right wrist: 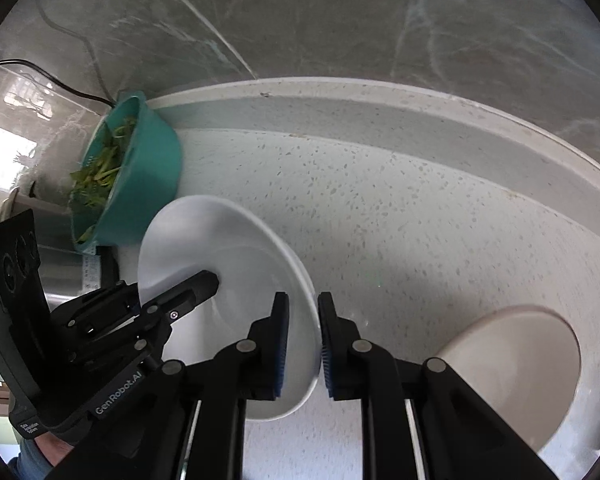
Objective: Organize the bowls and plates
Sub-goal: 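Carry the small white bowl into the wide white bowl and lower it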
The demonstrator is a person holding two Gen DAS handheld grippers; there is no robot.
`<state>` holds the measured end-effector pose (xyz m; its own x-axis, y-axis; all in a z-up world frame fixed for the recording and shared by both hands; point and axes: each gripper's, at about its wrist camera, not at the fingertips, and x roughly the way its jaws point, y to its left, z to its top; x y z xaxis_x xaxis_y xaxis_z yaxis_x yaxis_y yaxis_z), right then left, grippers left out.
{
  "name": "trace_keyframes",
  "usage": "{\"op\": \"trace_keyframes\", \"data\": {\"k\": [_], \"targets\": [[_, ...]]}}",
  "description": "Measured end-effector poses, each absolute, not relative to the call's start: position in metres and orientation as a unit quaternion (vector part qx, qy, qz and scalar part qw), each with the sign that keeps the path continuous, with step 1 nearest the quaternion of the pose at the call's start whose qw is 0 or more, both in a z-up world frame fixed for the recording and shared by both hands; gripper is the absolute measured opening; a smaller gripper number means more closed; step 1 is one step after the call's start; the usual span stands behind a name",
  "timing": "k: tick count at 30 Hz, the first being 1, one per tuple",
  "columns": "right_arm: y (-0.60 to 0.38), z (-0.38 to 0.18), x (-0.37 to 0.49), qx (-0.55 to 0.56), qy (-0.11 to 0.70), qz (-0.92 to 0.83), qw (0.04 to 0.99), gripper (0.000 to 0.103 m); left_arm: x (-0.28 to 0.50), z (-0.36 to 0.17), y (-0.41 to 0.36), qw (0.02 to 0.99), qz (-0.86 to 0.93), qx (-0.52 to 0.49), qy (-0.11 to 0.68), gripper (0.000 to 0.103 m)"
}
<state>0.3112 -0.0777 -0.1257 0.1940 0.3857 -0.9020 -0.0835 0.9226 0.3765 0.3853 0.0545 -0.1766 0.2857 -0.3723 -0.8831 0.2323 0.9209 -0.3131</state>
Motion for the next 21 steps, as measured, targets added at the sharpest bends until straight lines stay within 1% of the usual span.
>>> {"op": "trace_keyframes", "data": {"k": [10,18,21], "targets": [[-0.122,-0.093,0.237,0.159,0.593,0.151,0.775,0.017,0.328,-0.145,0.017,0.788,-0.223,-0.066,0.571,0.009],[-0.183,-0.079,0.169,0.203,0.592,0.128,0.77,0.017,0.263,-0.117,-0.043,0.763,-0.272,-0.044,0.585,0.009],[-0.209,-0.076,0.14,0.219,0.591,0.114,0.768,0.018,0.233,-0.107,-0.077,0.752,-0.295,-0.026,0.588,0.009]]}}
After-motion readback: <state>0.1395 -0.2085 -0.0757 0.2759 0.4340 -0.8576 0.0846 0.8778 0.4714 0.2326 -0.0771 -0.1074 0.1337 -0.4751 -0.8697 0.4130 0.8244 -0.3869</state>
